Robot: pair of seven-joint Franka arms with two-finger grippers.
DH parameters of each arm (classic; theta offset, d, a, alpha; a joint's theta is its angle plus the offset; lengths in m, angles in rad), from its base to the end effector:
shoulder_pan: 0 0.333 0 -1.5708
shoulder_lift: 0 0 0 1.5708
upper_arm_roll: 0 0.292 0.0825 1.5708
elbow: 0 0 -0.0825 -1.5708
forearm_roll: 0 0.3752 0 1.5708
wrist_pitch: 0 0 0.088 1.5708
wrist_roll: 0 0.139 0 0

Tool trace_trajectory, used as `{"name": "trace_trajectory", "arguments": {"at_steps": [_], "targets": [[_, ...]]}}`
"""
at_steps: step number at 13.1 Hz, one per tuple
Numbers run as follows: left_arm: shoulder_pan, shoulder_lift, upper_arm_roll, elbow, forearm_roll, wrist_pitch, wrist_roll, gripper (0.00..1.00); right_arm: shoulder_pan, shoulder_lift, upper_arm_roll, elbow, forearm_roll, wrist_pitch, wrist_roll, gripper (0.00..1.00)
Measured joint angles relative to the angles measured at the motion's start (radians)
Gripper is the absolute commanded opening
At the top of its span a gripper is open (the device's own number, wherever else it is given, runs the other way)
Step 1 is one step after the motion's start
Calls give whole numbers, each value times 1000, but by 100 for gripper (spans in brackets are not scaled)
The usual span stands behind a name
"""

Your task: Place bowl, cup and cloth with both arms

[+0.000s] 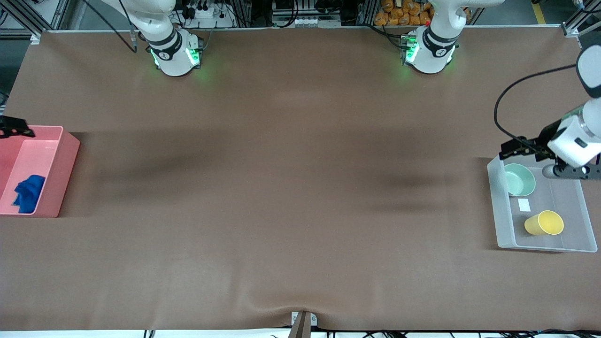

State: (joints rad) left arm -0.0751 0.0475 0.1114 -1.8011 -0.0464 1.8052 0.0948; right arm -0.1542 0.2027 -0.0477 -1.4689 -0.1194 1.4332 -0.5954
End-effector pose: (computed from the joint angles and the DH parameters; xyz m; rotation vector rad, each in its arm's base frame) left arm 0.5614 0.0144 0.4548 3.0978 -0.0724 -0.0626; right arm 0.5591 -0.1305 0.4922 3.0278 0.5997 -0.4183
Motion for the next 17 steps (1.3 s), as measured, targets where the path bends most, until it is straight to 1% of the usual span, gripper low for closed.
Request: {"name": "trace_trajectory", "arguments": {"at_steps": [2,3,6,8,10,11,12,14,15,17], "targets": [[-2,-67,-11,-56,0,9,0,100,90,-45,1,-1,0,-21,165,100],[-1,-88,-11,-66,0,13,0,100,116,-64,2,-2,6,-23,242,100],[7,-111,-8,-43,1,20,3,100,128,-119,-4,-3,98,-29,405,100],[7,-127,-10,-36,1,2,3,100,125,-149,-11,-5,134,-32,496,100],[7,-135,-14,-28,1,-7,3,100,125,-168,-15,-6,153,-38,563,100],[7,-126,-14,-11,1,-3,3,100,124,-175,-18,-6,154,-39,571,100],[7,-104,-15,31,1,-1,3,100,124,-181,-21,-6,154,-39,572,100],[5,-41,-18,145,1,-3,3,100,124,-188,-25,-7,151,-40,572,100],[4,-18,-18,182,1,-5,3,100,124,-189,-26,-7,148,-40,572,100],[3,-1,-18,222,1,-19,3,100,123,-189,-28,-7,144,-40,572,100]]}}
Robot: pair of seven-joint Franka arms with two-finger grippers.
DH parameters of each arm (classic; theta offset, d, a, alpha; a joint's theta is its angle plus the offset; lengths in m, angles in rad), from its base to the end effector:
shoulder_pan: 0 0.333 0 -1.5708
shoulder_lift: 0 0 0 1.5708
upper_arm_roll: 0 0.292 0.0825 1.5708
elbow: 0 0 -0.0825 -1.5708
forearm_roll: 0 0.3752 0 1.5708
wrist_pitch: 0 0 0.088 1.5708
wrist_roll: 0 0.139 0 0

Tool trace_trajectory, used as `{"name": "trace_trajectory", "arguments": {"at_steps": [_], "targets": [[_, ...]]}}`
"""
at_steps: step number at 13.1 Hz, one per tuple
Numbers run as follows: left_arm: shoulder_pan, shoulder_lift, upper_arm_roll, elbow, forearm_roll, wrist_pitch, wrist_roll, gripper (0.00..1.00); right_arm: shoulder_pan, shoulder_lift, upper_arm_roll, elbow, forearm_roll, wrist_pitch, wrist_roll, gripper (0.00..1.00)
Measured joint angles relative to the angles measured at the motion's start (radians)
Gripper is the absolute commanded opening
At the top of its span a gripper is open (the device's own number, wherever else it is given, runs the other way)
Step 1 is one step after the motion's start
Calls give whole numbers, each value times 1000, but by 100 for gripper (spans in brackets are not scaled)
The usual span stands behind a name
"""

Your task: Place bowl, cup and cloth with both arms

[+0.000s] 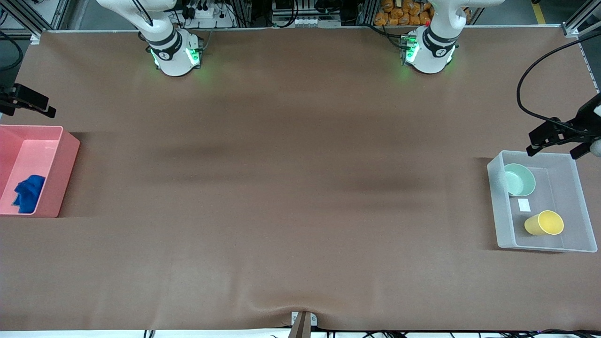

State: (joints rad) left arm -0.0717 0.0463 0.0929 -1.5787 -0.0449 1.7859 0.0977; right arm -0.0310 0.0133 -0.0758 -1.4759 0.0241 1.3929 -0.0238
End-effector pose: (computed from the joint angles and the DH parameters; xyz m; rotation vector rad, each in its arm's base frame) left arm 0.5841 0.0061 0.5600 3.0987 -0.1099 0.2536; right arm 0.5252 -0.0523 0.5899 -3.1065 0.1242 0.1471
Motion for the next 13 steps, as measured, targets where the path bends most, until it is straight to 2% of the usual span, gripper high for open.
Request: {"name": "trace_trajectory", "arguments": {"at_steps": [4,8,13], "targets": [[-3,1,-22,14,0,-75,-65,100,-49,-3,-5,-1,-4,-4,-60,100],[-2,1,-24,14,0,-85,-77,100,-70,-3,-1,-1,-4,-4,-83,100],[-2,1,-24,14,0,-86,-77,100,-55,-3,22,-1,-2,-4,51,100]]}}
